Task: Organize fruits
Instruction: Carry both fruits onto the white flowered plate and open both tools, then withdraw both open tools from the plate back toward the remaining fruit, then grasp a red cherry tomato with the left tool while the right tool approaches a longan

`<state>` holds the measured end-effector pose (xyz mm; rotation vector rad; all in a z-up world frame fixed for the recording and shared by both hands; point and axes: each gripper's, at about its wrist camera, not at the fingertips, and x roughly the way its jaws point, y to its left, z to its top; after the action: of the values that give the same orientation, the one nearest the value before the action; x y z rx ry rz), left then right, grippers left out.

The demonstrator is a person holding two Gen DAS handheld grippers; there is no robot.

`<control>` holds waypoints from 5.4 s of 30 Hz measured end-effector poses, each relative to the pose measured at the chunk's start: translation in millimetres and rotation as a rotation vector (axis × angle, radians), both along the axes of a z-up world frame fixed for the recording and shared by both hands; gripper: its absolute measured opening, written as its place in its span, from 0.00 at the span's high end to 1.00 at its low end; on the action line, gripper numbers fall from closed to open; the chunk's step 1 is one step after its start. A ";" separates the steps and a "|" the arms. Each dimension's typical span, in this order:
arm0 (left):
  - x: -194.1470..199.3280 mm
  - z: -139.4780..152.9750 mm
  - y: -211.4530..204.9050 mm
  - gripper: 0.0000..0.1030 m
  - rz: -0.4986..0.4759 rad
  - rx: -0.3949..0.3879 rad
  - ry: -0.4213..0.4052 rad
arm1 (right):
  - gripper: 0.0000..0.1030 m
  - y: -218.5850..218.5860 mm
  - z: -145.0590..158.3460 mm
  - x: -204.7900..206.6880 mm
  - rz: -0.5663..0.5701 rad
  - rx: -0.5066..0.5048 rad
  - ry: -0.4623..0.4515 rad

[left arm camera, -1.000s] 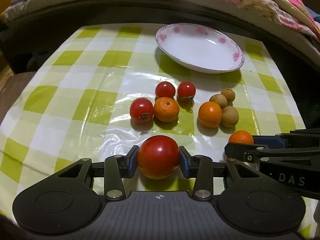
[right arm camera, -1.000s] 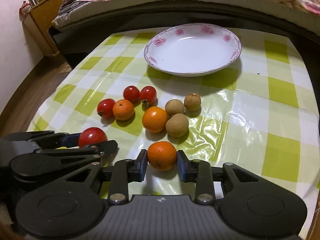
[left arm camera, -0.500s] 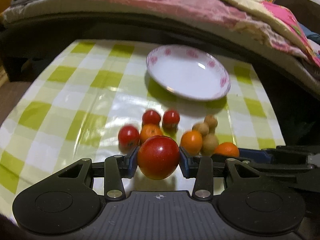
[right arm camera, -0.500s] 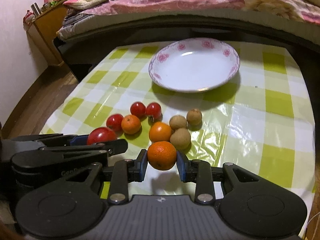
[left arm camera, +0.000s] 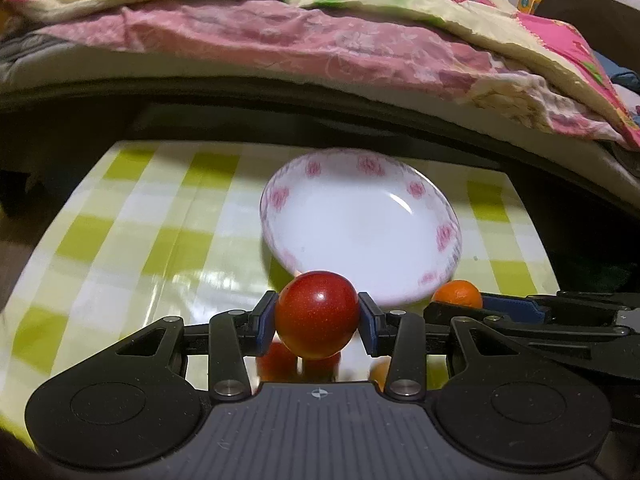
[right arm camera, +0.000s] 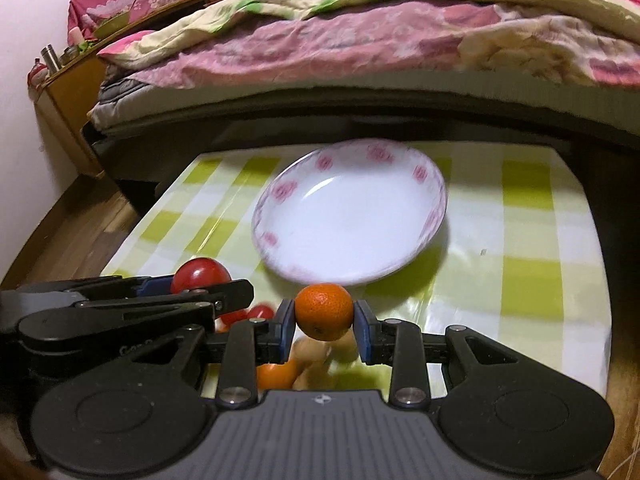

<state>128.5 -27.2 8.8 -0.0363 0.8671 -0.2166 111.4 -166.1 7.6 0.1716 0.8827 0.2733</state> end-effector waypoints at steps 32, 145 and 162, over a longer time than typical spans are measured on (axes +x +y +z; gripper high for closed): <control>59.1 -18.0 -11.8 0.46 0.009 0.085 -0.019 | 0.65 -12.2 -30.1 78.3 0.022 -0.073 -0.039; -32.7 -46.1 34.2 0.54 -0.130 0.134 0.074 | 0.69 20.5 -44.9 -21.7 0.225 -0.155 0.113; -51.5 -43.6 26.2 0.62 -0.191 0.124 0.104 | 0.70 19.9 -44.5 -25.0 0.237 -0.175 0.112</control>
<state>77.0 -1.0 -34.8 0.1529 0.9864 -0.3412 86.4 -146.2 -37.0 -0.0818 1.0349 0.4078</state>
